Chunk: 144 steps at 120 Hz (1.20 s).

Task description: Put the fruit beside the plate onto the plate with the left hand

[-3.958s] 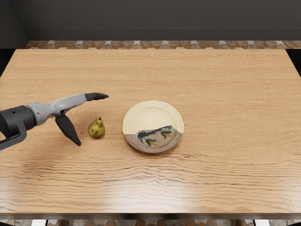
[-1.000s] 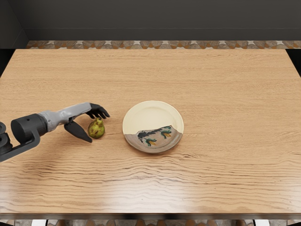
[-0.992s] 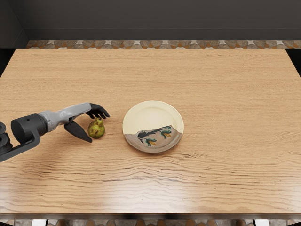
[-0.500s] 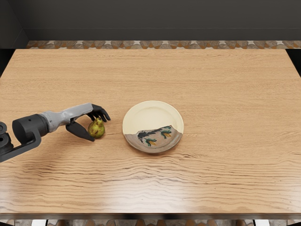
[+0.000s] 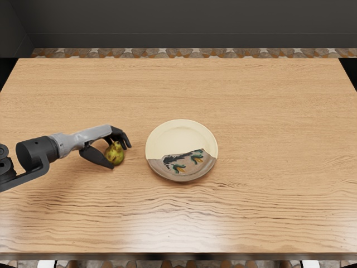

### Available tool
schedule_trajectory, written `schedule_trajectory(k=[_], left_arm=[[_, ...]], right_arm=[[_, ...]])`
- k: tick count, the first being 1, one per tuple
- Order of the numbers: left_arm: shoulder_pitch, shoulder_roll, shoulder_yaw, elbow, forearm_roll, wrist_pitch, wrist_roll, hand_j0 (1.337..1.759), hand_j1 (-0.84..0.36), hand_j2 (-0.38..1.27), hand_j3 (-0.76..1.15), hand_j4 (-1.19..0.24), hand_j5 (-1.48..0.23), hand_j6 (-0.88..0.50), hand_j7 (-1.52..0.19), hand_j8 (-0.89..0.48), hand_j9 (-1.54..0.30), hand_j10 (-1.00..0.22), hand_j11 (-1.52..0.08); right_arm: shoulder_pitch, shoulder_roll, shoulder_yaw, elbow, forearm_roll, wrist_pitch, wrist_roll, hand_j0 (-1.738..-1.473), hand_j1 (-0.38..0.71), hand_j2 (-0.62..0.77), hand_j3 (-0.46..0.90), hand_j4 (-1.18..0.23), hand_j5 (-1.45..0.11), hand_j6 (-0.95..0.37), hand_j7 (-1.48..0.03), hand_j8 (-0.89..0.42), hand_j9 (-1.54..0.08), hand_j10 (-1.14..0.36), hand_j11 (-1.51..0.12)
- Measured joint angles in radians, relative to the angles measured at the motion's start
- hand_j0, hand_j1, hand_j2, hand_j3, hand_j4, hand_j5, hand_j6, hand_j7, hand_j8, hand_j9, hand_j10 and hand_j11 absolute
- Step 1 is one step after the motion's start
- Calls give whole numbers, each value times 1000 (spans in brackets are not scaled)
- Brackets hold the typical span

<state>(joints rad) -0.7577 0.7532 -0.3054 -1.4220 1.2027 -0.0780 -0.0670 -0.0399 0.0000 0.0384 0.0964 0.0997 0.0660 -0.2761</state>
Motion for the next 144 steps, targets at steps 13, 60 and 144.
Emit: schedule_trajectory(k=[13, 60, 144], left_arm=[[-6, 0, 0, 0, 0, -6, 0, 1657, -262, 166, 0, -543, -688, -543, -688, -438, -699, -536, -698], [-9, 2, 0, 1, 0, -15, 1, 1658, -287, 284, 0, -583, -750, -571, -755, -445, -753, -581, -752], [-29, 4, -1, 1, -8, -65, 1, 1657, -302, 485, 0, -653, -877, -624, -871, -467, -877, -630, -867]], right_arm=[[0, 0, 0, 0, 0, 0, 0, -1658, -349, 0, 0, 0, 0, -1, 0, 0, 0, 0, 0], [0, 0, 0, 0, 0, 0, 0, -1658, -349, 0, 0, 0, 0, -1, 0, 0, 0, 0, 0], [0, 0, 0, 0, 0, 0, 0, -1658, -349, 0, 0, 0, 0, -1, 0, 0, 0, 0, 0]])
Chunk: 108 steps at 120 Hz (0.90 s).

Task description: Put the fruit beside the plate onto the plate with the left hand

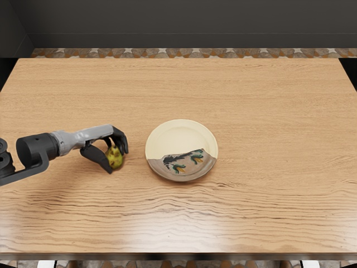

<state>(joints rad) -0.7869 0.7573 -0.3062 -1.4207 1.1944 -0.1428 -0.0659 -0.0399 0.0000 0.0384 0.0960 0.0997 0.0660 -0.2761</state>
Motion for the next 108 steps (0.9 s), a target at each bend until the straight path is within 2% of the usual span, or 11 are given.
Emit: schedule_trajectory(k=[30, 47, 108], left_arm=[[-14, 11, -9, -14, -7, -22, 0, 1657, -321, 558, 0, -669, -894, -616, -887, -472, -893, -630, -887], [-60, 42, -12, -25, -29, -46, 0, 1657, -313, 533, 0, -677, -904, -608, -899, -459, -899, -637, -899], [-174, 83, -14, -45, -137, -141, 0, 1657, -334, 663, 0, -699, -940, -641, -938, -501, -934, -667, -932]], right_arm=[[0, 0, 0, 0, 0, 0, 0, -1658, -349, 0, 0, 0, 0, -1, 0, 0, 0, 0, 0], [0, 0, 0, -1, 0, 0, 0, -1658, -349, 0, 0, 0, 0, -1, 0, 0, 0, 0, 0], [0, 0, 0, 0, 0, 0, 0, -1658, -349, 0, 0, 0, 0, -1, 0, 0, 0, 0, 0]])
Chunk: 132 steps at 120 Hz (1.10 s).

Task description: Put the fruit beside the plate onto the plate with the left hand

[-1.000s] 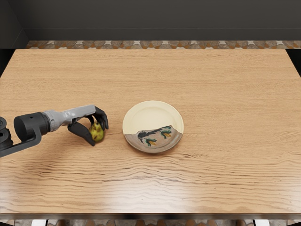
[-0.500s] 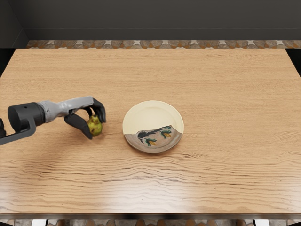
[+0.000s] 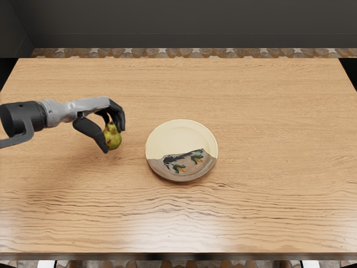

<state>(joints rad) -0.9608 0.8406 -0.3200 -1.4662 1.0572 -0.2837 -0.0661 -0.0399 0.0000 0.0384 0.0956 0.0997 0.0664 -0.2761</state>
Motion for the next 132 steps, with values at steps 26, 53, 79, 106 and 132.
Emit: schedule_trajectory(k=[26, 53, 79, 106, 132], left_arm=[[-56, 0, -1, 0, -38, -41, 2, 1657, -334, 670, 0, -700, -947, -640, -948, -497, -941, -666, -937], [-108, -27, 0, 1, -82, -96, 30, 1657, -344, 711, 0, -713, -945, -655, -954, -513, -947, -681, -944], [-144, -80, 1, 1, -110, -121, 66, 1658, -376, 721, 0, -714, -958, -626, -961, -483, -952, -649, -948], [-162, -148, 0, 3, -127, -129, 108, 1658, -401, 750, 0, -718, -966, -613, -963, -478, -961, -644, -955], [-164, -209, -1, 8, -136, -132, 137, 1658, -405, 760, 0, -728, -968, -615, -963, -505, -962, -694, -959]], right_arm=[[0, 0, 0, 1, 0, 1, 0, -1658, -349, 0, 0, 0, 0, -1, 0, 0, 0, 0, 0], [0, 0, -3, 1, -1, 1, 0, -1658, -349, 0, 0, 0, 0, -1, 0, 0, 0, 0, 0], [0, 0, -4, 1, -1, 1, 0, -1658, -349, 0, 0, 0, 0, -1, 0, 0, 0, 0, 0], [0, 0, -5, 1, -1, 1, 0, -1658, -349, 0, 0, 0, 0, -1, 0, 0, 0, 0, 0], [1, 0, -7, 1, -1, 1, 0, -1658, -349, 0, 0, 0, 0, -1, 0, 0, 0, 0, 0]])
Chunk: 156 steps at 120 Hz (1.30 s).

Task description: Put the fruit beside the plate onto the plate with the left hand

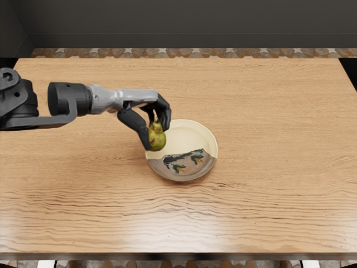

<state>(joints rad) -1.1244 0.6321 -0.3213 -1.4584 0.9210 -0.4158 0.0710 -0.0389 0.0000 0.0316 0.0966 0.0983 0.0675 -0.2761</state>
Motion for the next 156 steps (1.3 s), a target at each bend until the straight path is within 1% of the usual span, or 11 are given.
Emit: schedule_trajectory(k=[12, 33, 69, 82, 85, 89, 125, 133, 139, 147, 156], left_arm=[[-15, -32, 0, 8, -5, -1, 11, 1657, -413, 760, 0, -728, -972, -613, -969, -498, -964, -709, -962], [-24, -72, 1, 42, -14, -7, 25, 1657, -437, 828, 0, -730, -972, -620, -969, -515, -963, -725, -962], [-47, -165, 1, 163, -17, -44, 27, 1656, -421, 780, 0, -727, -979, -615, -975, -505, -966, -732, -966], [-51, -187, 1, 206, -16, -56, 27, 1656, -442, 806, 0, -730, -975, -611, -974, -501, -967, -732, -967], [-53, -190, 2, 215, -16, -58, 27, 1656, -453, 844, 0, -728, -978, -602, -976, -492, -967, -733, -967], [-56, -192, 1, 224, -15, -60, 27, 1656, -454, 822, 0, -729, -976, -601, -977, -493, -967, -733, -966], [-57, -206, 3, 250, -15, -67, 28, 1656, -457, 833, 0, -721, -967, -605, -966, -501, -956, -726, -955], [-57, -205, 2, 249, -17, -63, 29, 1656, -431, 774, 0, -707, -943, -601, -944, -508, -936, -711, -935], [-54, -204, -1, 249, -19, -54, 30, 1657, -394, 670, 0, -672, -892, -590, -893, -505, -887, -675, -886], [-23, -224, -29, 249, -32, 9, 31, 1657, -239, 497, 0, -530, -701, -471, -701, -410, -697, -532, -696], [-17, -226, -48, 248, -46, 70, 32, 1657, -80, 348, 0, -386, -510, -345, -510, -303, -507, -387, -506]], right_arm=[[0, 0, 0, 0, 0, 0, 0, -1658, -349, 0, 0, 0, 0, -1, 0, 0, 0, 0, 0], [0, 0, -1, 0, 0, 0, 0, -1658, -349, 0, 0, 0, 0, -1, 0, 0, 0, 0, 0], [1, 0, 0, 0, 0, 0, 0, -1658, -349, 0, 0, 0, 0, -1, 0, 0, 0, 0, 0], [1, 0, 0, 0, 0, 0, 0, -1658, -349, 0, 0, 0, 0, -1, 0, 0, 0, 0, 0], [1, 0, 1, 0, 0, 0, 0, -1658, -349, 0, 0, 0, 0, -1, 0, 0, 0, 0, 0], [1, 0, 1, 0, 0, 0, 0, -1658, -349, 0, 0, 0, 0, -1, 0, 0, 0, 0, 0], [1, 0, 3, 0, 0, 0, 0, -1658, -349, 0, 0, 0, 0, -1, 0, 0, 0, 0, 0], [1, 0, 3, 0, 0, 0, 0, -1658, -349, 0, 0, 0, 0, -1, 0, 0, 0, 0, 0], [2, 0, 2, 0, 0, 0, 0, -1658, -349, 0, 0, 0, 0, -1, 0, 0, 0, 0, 0], [2, 0, 1, 0, 0, 0, 0, -1658, -349, 0, 0, 0, 0, -1, 0, 0, 0, 0, 0], [3, 0, 1, 0, 0, 0, 0, -1658, -349, 0, 0, 0, 0, -1, 0, 0, 0, 0, 0]])
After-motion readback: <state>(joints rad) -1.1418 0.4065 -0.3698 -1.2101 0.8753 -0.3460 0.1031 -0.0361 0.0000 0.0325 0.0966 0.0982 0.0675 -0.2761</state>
